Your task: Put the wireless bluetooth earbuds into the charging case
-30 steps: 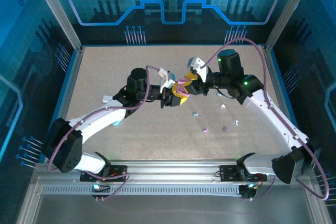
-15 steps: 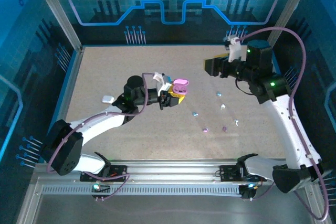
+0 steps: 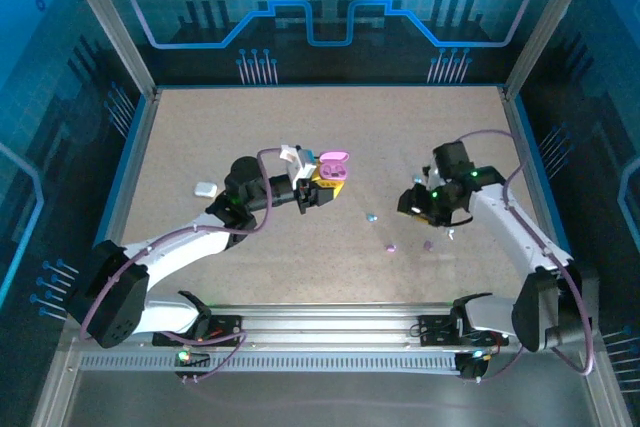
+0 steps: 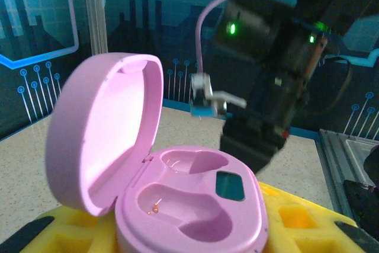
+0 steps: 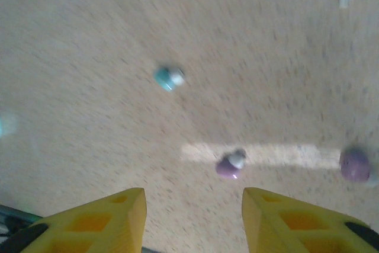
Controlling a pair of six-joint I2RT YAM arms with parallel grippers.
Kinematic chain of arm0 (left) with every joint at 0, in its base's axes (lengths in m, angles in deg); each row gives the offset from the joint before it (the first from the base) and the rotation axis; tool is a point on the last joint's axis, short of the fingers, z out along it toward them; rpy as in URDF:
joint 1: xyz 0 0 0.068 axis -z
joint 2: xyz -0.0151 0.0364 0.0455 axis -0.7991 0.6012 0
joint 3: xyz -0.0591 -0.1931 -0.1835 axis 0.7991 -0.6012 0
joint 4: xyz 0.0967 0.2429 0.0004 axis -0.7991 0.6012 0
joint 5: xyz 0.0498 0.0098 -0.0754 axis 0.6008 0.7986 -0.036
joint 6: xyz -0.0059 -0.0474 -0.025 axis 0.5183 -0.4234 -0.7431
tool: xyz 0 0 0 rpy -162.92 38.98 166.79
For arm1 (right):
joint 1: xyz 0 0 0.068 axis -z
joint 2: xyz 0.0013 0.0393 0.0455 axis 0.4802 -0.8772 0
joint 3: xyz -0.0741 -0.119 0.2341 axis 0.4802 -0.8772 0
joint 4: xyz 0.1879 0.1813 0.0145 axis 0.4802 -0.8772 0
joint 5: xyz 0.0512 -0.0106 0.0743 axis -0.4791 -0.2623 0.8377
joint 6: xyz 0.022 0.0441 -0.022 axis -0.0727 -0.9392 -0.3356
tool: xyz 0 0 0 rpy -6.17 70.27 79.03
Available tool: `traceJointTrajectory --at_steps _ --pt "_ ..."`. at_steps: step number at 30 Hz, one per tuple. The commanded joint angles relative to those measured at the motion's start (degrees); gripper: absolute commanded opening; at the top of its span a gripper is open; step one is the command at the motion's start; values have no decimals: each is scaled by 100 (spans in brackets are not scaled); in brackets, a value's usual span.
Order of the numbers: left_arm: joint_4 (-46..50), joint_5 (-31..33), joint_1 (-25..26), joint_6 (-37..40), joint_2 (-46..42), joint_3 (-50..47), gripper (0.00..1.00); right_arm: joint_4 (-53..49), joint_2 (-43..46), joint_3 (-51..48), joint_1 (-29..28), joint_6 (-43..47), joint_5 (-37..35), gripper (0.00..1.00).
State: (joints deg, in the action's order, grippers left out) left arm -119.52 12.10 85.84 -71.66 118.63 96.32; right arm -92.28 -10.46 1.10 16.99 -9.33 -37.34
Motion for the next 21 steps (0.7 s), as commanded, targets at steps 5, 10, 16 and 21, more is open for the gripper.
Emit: traceJointTrajectory --at_steps 5,10,16,21 --pt "-290 132 27 82 -220 -110 30 -25 -72 -660 -132 -210 -784 46" --pt "-220 131 28 141 -260 -106 30 168 -25 -868 451 -48 -1231 44" --pt "-150 130 26 161 -267 -104 30 99 -330 -699 628 201 -1396 36" --pt "-149 86 25 145 -212 -66 30 36 -804 -635 632 279 -1414 33"
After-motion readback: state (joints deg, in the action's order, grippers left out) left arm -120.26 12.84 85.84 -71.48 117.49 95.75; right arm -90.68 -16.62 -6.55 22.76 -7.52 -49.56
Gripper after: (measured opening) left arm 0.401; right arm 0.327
